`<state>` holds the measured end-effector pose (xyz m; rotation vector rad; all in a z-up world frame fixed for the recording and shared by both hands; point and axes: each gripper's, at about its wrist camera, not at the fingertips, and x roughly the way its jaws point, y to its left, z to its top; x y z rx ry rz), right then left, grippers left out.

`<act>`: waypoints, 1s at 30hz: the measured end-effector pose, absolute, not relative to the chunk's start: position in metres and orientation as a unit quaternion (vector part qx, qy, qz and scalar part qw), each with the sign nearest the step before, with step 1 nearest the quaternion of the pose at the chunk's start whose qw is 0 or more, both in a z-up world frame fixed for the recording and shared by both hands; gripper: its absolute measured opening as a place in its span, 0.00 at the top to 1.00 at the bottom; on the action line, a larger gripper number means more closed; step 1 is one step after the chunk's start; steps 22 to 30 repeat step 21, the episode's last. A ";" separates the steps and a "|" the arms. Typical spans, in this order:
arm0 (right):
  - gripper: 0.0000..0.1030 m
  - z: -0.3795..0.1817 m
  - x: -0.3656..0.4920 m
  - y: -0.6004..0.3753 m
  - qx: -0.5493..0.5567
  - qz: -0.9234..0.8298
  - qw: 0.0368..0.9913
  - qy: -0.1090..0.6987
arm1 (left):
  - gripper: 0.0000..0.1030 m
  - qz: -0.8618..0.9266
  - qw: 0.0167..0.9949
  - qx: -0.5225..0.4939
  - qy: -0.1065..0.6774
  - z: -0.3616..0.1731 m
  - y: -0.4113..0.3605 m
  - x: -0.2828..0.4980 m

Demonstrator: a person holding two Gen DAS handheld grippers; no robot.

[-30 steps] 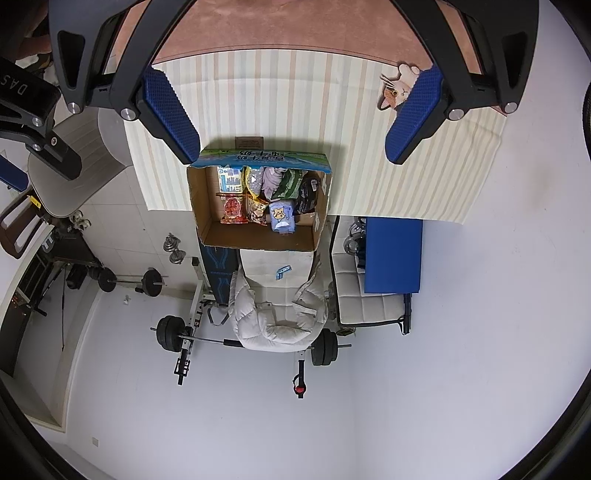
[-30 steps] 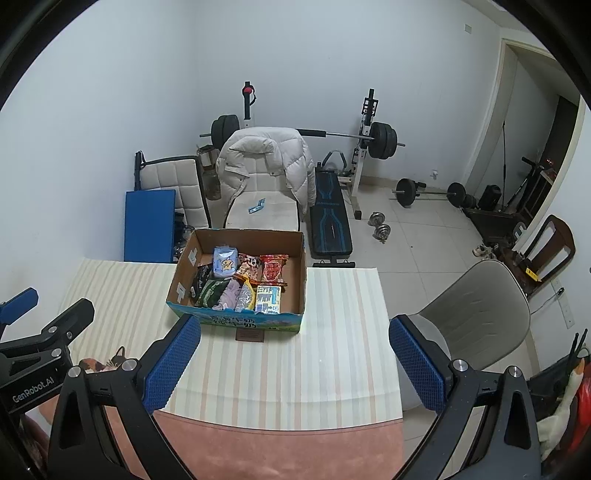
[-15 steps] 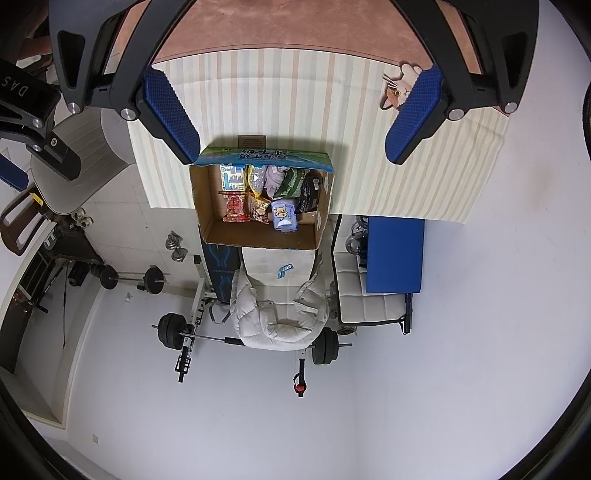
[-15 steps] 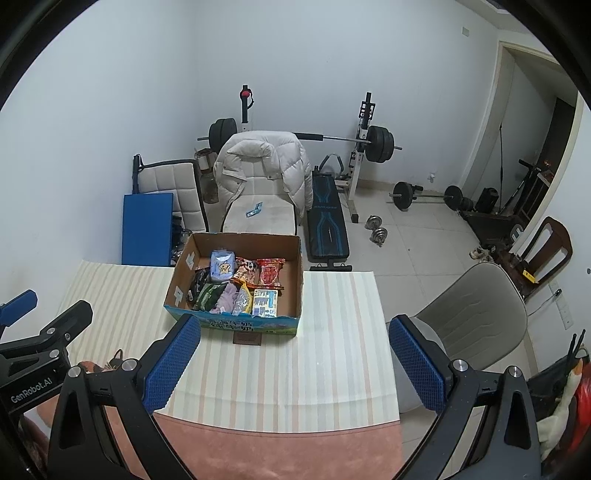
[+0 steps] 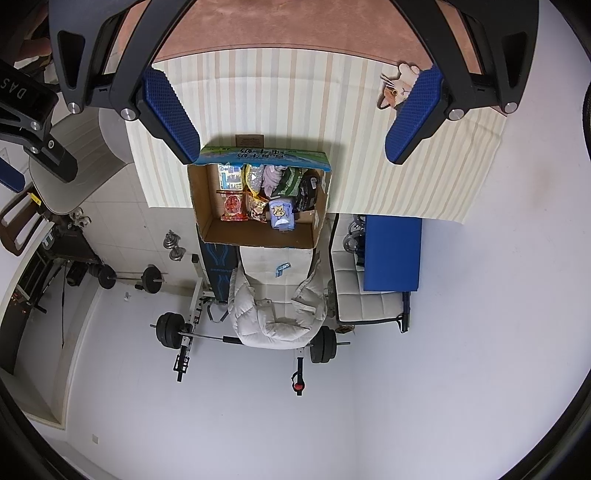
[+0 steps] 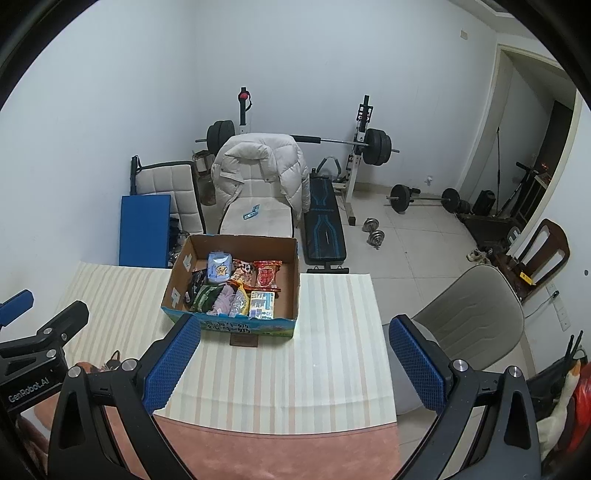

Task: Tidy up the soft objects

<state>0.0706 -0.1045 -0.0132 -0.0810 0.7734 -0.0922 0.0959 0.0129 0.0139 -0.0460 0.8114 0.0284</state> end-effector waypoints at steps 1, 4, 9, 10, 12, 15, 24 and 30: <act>0.00 -0.013 0.070 -0.105 -0.040 -0.045 0.924 0.377 | 0.00 0.014 0.918 -0.022 0.395 0.014 0.013 0.096; 0.00 -0.013 0.069 -0.105 -0.040 -0.045 0.924 0.377 | 0.00 0.013 0.918 -0.022 0.395 0.013 0.013 0.096; 0.00 -0.011 0.069 -0.105 -0.042 -0.047 0.925 0.376 | 0.00 0.013 0.918 -0.025 0.397 0.012 0.013 0.096; 0.00 -0.010 0.070 -0.105 -0.043 -0.047 0.925 0.375 | 0.00 0.013 0.917 -0.027 0.397 0.010 0.015 0.096; 0.00 -0.007 0.071 -0.105 -0.044 -0.046 0.925 0.374 | 0.00 0.014 0.918 -0.028 0.396 0.011 0.015 0.096; 0.00 -0.006 0.071 -0.105 -0.046 -0.047 0.926 0.373 | 0.00 0.013 0.918 -0.028 0.395 0.010 0.015 0.096; 0.00 -0.006 0.070 -0.104 -0.045 -0.048 0.926 0.372 | 0.00 0.012 0.920 -0.035 0.390 0.011 0.015 0.093; 0.00 -0.006 0.070 -0.104 -0.045 -0.048 0.926 0.372 | 0.00 0.012 0.920 -0.035 0.390 0.011 0.015 0.093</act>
